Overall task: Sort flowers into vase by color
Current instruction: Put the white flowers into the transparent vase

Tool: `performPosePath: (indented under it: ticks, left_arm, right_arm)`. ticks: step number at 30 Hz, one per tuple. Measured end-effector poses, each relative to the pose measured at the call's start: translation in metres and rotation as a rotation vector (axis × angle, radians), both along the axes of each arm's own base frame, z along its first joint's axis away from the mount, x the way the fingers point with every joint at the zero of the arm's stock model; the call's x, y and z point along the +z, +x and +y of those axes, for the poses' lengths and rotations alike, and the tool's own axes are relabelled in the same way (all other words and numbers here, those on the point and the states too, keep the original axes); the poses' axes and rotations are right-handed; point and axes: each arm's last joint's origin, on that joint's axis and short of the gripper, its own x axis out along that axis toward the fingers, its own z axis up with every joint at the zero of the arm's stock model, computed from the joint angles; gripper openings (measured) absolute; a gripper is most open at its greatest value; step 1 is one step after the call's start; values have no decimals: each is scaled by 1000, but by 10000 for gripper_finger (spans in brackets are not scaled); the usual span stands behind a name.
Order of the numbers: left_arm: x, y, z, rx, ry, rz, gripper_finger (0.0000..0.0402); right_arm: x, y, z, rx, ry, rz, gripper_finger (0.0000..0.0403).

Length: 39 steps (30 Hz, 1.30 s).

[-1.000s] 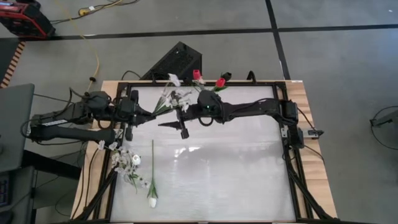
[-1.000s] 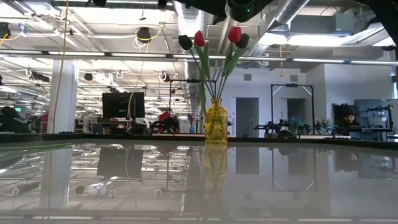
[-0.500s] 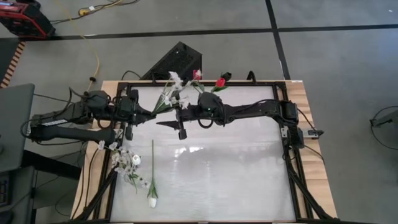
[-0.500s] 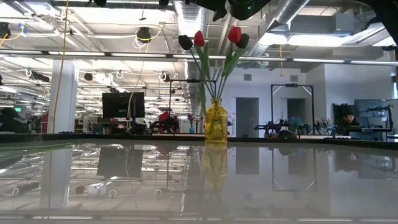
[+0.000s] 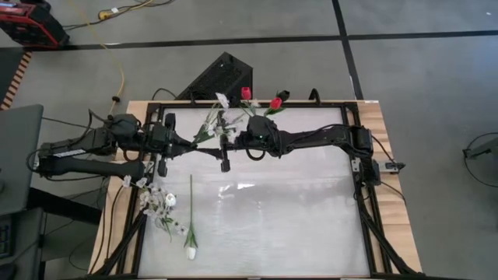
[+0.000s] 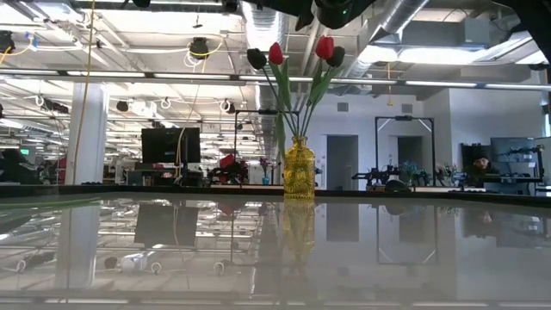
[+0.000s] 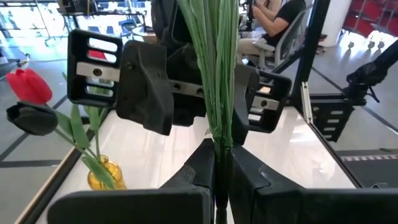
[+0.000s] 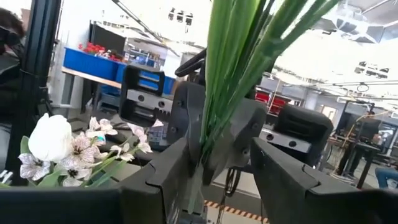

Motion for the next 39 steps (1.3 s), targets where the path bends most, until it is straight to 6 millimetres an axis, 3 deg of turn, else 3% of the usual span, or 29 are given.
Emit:
performPosePath:
  ticks: [10, 21, 25, 29, 34, 39]
  left_arm:
    - [-8, 16, 2, 0, -13, 61, 6]
    - [-3, 9, 1, 7, -26, 27, 12]
    - [-6, 8, 1, -7, -24, 56, 50]
    - [-7, 4, 0, -29, -21, 76, 110]
    - [-3, -19, -3, -40, -20, 41, 176]
    - [1, -53, -4, 66, 2, -21, 202]
  right_arm:
    - [1, 0, 4, 10, 10, -14, 186]
    - [-2, 1, 6, 23, 24, 28, 69]
    - [-2, 1, 9, 33, 20, 29, 25]
    - [-2, 1, 11, 41, 32, 34, 23]
    - [5, -2, 16, 59, 51, 26, 23]
    - [9, -5, 27, 112, 57, 38, 23]
